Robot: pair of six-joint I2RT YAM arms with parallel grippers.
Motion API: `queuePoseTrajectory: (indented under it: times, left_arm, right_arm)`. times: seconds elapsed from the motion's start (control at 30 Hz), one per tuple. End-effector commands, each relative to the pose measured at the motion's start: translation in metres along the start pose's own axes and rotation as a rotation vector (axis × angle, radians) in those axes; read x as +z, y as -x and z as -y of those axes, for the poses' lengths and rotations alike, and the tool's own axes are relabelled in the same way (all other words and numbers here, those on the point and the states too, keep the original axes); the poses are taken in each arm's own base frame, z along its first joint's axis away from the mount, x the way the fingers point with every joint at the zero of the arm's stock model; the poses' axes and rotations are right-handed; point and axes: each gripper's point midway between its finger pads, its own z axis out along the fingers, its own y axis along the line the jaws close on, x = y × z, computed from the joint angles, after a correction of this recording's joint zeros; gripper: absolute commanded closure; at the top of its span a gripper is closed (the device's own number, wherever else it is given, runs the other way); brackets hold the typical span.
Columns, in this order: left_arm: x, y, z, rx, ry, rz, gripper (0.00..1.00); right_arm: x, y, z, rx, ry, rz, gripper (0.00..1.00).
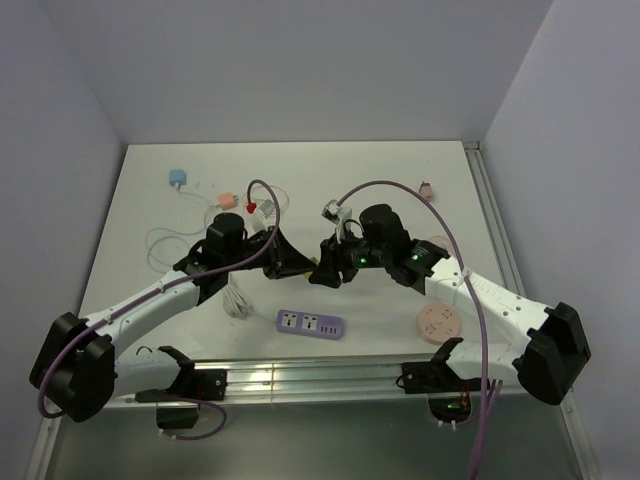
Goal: Insert the plug
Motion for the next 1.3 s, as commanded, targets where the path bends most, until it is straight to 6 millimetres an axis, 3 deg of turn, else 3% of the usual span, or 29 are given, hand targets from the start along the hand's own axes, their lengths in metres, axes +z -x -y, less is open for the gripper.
queuePoseTrajectory:
  times: [0.0, 0.03, 0.07, 0.1, 0.13, 0.23, 0.27, 0.33, 0.4, 0.53, 0.87, 1.1, 1.27]
  left_arm:
    - [0.004, 0.01, 0.022, 0.054, -0.056, 0.028, 0.99]
    - [0.004, 0.01, 0.022, 0.06, -0.049, 0.03, 1.0]
    - [0.003, 0.012, 0.02, 0.06, -0.038, 0.042, 1.0]
    - [0.003, 0.013, 0.019, 0.061, -0.034, 0.048, 1.0]
    - [0.002, 0.013, 0.016, 0.056, -0.027, 0.054, 1.0]
    - [-0.001, 0.012, 0.015, 0.028, -0.031, 0.079, 1.0]
    - [-0.002, 0.013, 0.016, 0.017, -0.034, 0.093, 1.0]
    - [-0.002, 0.01, 0.01, -0.061, -0.021, 0.093, 1.0]
    - [-0.002, 0.008, 0.006, -0.114, -0.012, 0.091, 1.0]
    - [-0.002, 0.005, 0.002, -0.214, -0.028, 0.094, 1.0]
    - [-0.008, 0.0, 0.01, -0.325, -0.06, 0.087, 1.0]
    - [-0.016, -0.003, 0.007, -0.49, -0.042, 0.106, 1.0]
    - [-0.02, -0.002, 0.011, -0.545, -0.068, 0.121, 1.0]
  right_arm:
    - [-0.009, 0.02, -0.019, -0.032, 0.042, 0.091, 0.86]
    - [-0.012, 0.021, -0.019, -0.03, 0.034, 0.102, 0.65]
    - [-0.011, 0.016, -0.017, -0.014, 0.03, 0.096, 0.58]
    - [-0.013, 0.015, -0.016, -0.006, 0.02, 0.104, 0.42]
    - [-0.015, 0.014, -0.015, 0.003, 0.008, 0.114, 0.33]
    - [-0.018, 0.007, -0.007, 0.048, -0.033, 0.151, 0.23]
    - [-0.017, -0.002, -0.004, 0.092, -0.043, 0.153, 0.22]
    - [-0.021, 0.003, -0.005, 0.103, -0.041, 0.213, 0.2]
    - [-0.021, -0.005, -0.002, 0.158, -0.05, 0.227, 0.16]
    - [-0.028, 0.011, -0.001, 0.194, -0.068, 0.331, 0.16]
    - [-0.028, 0.025, -0.017, 0.134, 0.032, 0.4, 0.29]
    - [-0.03, 0.032, -0.013, 0.088, -0.028, 0.479, 0.3]
    - [-0.028, 0.034, -0.022, 0.054, -0.026, 0.518, 0.3]
